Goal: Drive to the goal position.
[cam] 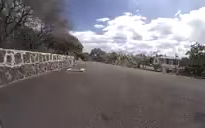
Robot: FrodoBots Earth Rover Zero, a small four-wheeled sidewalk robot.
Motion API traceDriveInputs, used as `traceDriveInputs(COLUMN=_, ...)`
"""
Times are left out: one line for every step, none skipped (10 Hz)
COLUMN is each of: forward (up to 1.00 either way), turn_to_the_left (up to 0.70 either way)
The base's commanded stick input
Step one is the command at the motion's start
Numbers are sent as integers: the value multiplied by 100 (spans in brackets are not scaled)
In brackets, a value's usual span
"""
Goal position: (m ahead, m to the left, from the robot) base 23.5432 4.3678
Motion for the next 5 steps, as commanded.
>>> traceDriveInputs(forward=85, turn_to_the_left=1)
traceDriveInputs(forward=85, turn_to_the_left=3)
traceDriveInputs(forward=85, turn_to_the_left=3)
traceDriveInputs(forward=85, turn_to_the_left=3)
traceDriveInputs(forward=85, turn_to_the_left=2)
